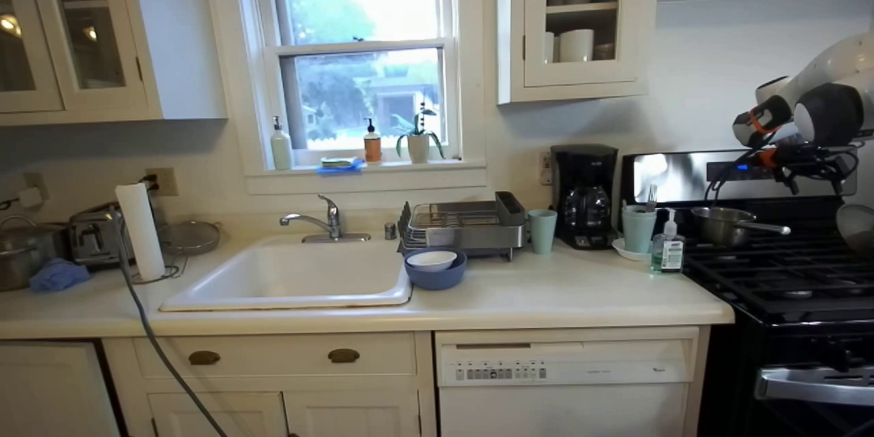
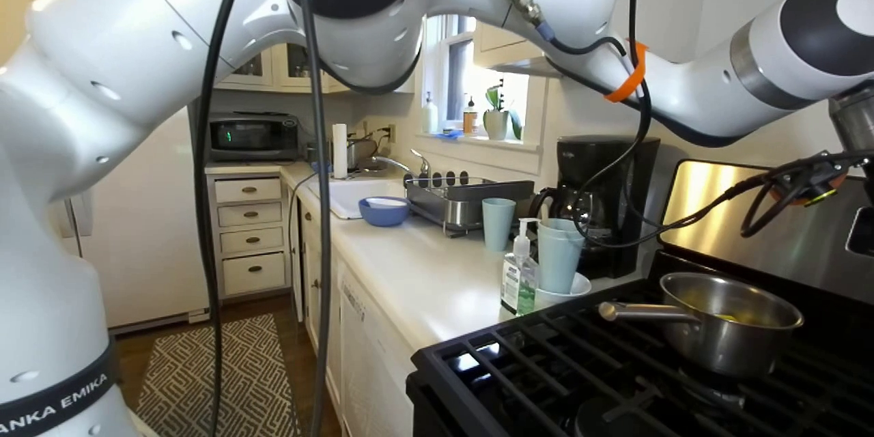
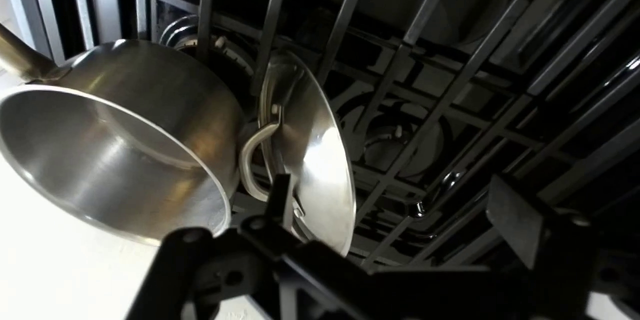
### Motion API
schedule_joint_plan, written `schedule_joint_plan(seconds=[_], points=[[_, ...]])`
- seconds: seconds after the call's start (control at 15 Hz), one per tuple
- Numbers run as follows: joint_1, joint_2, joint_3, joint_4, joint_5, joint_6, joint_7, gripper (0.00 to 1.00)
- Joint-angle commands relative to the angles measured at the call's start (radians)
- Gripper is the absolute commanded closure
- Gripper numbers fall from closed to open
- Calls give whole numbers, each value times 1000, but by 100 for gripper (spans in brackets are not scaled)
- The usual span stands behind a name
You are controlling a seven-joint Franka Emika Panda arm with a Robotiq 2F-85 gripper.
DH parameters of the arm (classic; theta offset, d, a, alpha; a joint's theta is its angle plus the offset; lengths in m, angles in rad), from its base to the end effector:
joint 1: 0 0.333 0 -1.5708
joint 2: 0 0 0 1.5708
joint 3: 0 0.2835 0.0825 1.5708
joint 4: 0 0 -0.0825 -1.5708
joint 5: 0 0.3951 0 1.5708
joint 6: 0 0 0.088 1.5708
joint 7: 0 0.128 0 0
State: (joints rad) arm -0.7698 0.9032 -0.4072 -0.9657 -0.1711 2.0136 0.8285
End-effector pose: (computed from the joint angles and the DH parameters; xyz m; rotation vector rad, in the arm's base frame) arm 0.3897 -0.6786 0.3308 1.6757 -2.0464 0.1716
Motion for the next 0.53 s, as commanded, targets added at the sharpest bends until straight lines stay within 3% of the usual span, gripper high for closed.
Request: schedule_joint_plan(seconds=[0.0,0.47], points=[[-41,88,-13,157,20,-63,-7,0],[-114,203,7,309,22,-83,-12,0]])
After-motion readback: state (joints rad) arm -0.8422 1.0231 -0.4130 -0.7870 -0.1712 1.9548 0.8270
